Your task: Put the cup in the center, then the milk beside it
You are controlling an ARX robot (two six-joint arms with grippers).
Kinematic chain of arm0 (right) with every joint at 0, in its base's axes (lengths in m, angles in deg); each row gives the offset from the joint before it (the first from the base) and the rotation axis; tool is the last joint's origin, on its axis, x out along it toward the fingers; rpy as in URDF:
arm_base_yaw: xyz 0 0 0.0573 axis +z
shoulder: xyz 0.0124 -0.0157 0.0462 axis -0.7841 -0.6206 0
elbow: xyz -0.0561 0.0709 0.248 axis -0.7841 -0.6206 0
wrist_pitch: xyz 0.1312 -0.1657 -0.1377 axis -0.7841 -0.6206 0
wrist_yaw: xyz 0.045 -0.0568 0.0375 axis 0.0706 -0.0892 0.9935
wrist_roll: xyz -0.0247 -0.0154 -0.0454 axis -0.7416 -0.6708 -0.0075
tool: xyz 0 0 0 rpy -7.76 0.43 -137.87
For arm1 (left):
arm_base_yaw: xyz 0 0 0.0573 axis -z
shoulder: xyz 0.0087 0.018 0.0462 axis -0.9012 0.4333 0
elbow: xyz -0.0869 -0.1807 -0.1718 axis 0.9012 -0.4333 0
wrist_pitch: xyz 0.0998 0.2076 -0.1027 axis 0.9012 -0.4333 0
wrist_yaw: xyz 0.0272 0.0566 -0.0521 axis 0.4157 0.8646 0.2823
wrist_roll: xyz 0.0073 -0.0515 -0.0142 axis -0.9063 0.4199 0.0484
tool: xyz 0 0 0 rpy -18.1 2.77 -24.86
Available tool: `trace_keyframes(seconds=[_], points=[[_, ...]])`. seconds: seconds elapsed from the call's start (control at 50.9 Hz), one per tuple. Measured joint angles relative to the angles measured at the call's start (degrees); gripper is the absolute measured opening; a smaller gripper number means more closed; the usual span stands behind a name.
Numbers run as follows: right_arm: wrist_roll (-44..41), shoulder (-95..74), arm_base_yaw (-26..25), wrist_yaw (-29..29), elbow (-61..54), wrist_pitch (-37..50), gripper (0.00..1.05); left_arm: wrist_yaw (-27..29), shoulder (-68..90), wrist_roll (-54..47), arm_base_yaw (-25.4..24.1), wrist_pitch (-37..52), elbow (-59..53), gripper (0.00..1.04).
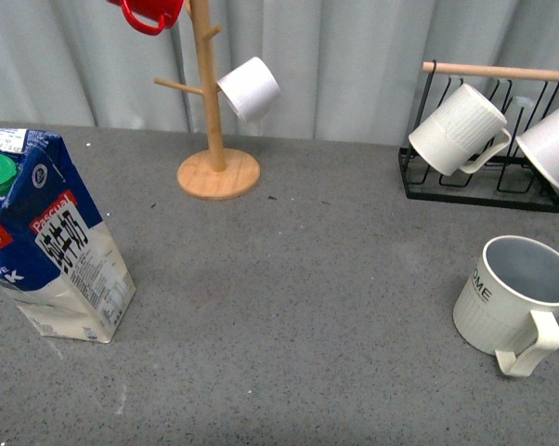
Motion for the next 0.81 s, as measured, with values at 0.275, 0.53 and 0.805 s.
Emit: trace_keyframes(seconds=[0.275, 0.53, 0.805], points=[[0.00, 0.00, 0.00, 0.00, -0.02, 0.00, 0.95, 0.00, 0.00, 0.00, 0.00, 0.00, 0.00, 0.98], [0.00, 0.00, 0.00, 0.00, -0.02, 0.00, 0.95, 0.00, 0.00, 0.00, 0.00, 0.00, 0.00, 0.98], [0.00, 0.00, 0.00, 0.00, -0.02, 0.00, 0.95, 0.00, 0.00, -0.02, 0.00, 0.00, 0.00, 0.98]])
